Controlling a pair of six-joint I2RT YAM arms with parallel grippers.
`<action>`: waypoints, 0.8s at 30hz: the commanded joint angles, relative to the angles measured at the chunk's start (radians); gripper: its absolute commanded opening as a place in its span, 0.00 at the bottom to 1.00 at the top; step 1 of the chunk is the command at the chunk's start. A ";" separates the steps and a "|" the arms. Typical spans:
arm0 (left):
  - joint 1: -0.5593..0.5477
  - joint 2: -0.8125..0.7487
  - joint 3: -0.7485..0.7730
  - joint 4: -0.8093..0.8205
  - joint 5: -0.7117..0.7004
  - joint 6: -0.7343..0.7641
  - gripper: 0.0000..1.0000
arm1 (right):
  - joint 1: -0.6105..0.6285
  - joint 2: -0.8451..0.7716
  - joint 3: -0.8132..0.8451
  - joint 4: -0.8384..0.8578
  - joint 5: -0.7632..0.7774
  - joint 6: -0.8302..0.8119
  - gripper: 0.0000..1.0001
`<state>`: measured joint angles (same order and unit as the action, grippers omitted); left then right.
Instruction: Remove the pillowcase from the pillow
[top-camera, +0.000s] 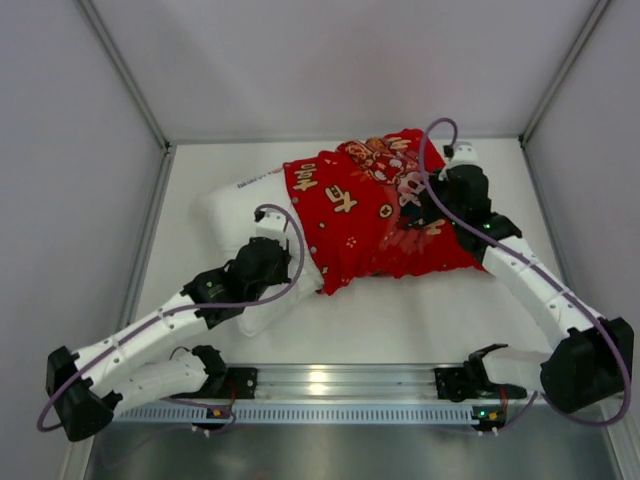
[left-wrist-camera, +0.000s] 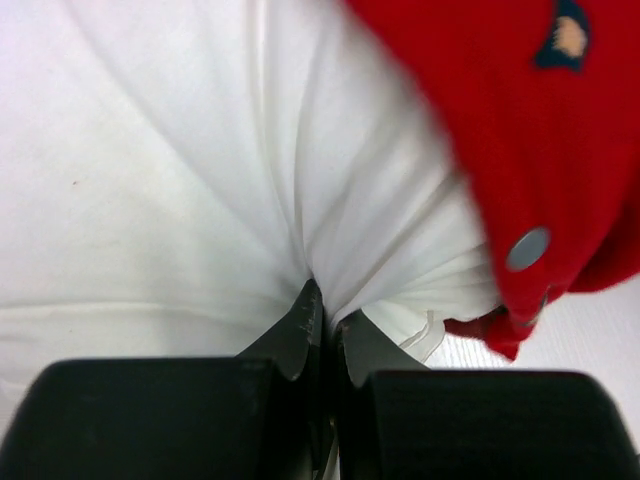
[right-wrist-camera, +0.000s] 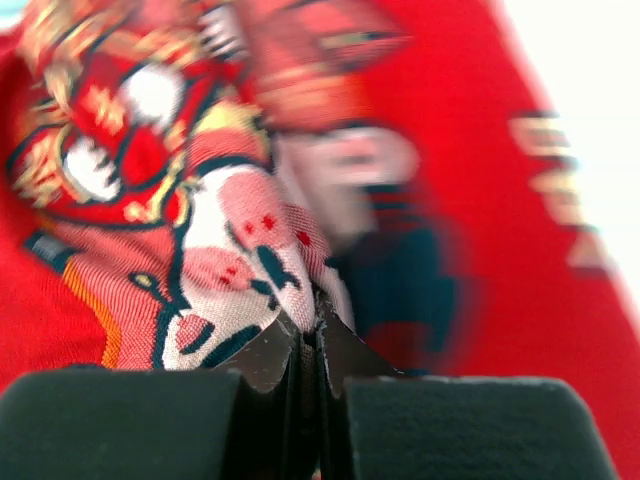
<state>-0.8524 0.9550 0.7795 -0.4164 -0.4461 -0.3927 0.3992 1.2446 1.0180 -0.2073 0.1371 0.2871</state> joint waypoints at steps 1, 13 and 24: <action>0.018 -0.119 0.004 -0.054 -0.225 -0.055 0.00 | -0.215 -0.077 -0.065 -0.087 0.127 0.041 0.00; 0.029 -0.159 0.018 -0.075 -0.240 -0.055 0.00 | -0.315 -0.134 -0.141 -0.037 -0.063 0.072 0.01; 0.029 -0.124 0.061 -0.044 -0.190 -0.006 0.00 | -0.186 -0.488 -0.093 -0.142 -0.171 0.078 0.71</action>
<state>-0.8410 0.8371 0.7780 -0.4934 -0.5346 -0.4122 0.1780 0.8436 0.8928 -0.3035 -0.0360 0.3672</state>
